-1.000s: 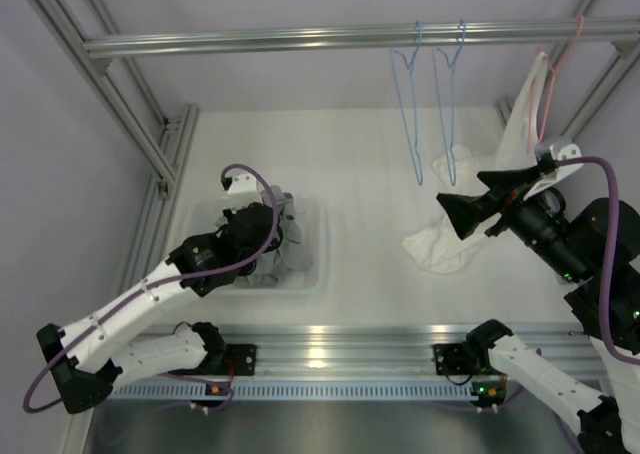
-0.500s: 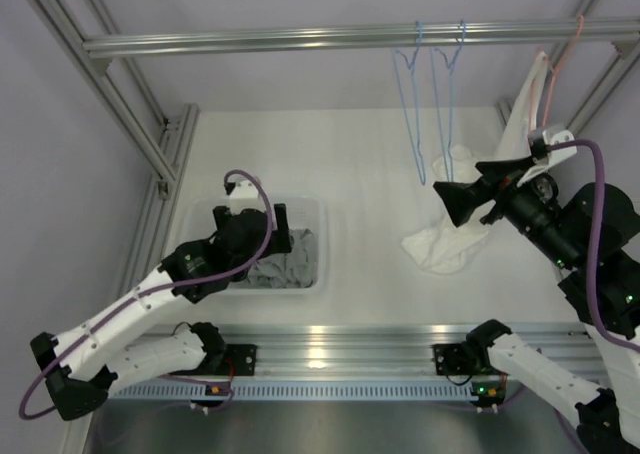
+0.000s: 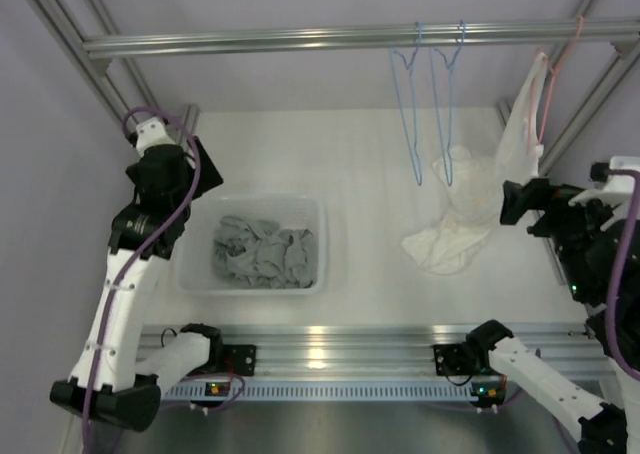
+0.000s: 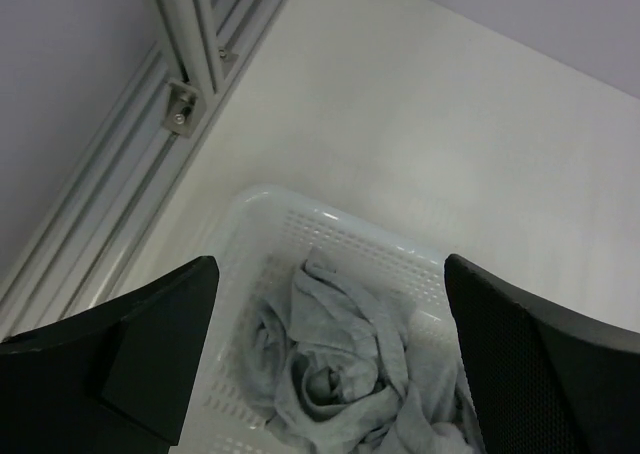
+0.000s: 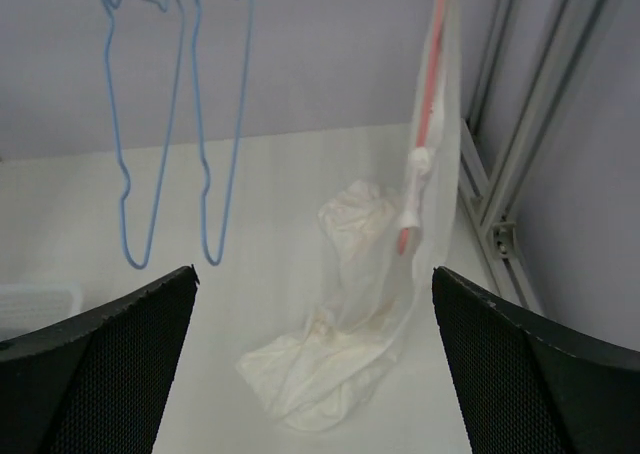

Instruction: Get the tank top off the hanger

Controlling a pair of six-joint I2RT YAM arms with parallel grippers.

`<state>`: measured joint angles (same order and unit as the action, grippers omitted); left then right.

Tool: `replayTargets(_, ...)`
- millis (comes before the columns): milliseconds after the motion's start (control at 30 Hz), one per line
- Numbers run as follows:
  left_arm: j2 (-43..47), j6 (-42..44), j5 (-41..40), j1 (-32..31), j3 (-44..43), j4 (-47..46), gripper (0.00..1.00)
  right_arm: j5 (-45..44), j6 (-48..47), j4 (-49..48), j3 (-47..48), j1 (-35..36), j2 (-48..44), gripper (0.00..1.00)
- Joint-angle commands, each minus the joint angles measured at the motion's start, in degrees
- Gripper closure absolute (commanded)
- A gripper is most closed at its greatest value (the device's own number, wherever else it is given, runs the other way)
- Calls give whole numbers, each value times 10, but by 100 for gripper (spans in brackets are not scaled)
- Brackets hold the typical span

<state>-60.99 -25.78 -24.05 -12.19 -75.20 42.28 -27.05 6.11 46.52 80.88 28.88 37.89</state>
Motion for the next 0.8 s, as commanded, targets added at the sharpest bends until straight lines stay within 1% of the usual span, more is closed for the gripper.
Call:
replayTargets(0, 122, 58, -30, 13, 28, 32, 1, -106, 4, 79, -9, 2, -47, 1)
replayTargets(33, 142, 65, -15, 12, 63, 31, 1, -95, 8, 88, -23, 2, -52, 1)
replayTargets(67, 181, 64, -5, 12, 78, 30, 1, -88, 12, 101, -31, 3, -55, 1)
replayTargets(133, 215, 59, 25, 12, 112, 29, 1, -66, 27, 101, -54, 3, -62, 1)
replayTargets(200, 257, 58, 29, 12, 130, 29, 1, -52, 26, 99, -66, 2, -70, 1)
replayTargets(267, 296, 52, 25, 12, 159, 25, 1, -58, 30, 98, -75, 3, -77, 1)
replayTargets(333, 334, 56, 29, 11, 183, 4, 1, -64, 29, 96, -85, 3, -79, 1)
replayTargets(367, 344, 58, 29, 10, 213, -8, 1, -65, 29, 96, -87, 3, -78, 1)
replayTargets(467, 366, 57, 31, 10, 255, -39, 1, -69, 36, 82, -105, 3, -77, 1)
replayTargets(633, 353, 61, 56, 10, 255, -43, 1, -52, 27, 43, -136, 2, -80, 1)
replayTargets(767, 359, 61, 66, 10, 260, -43, 1, -60, 21, 40, -140, 3, -76, 1)
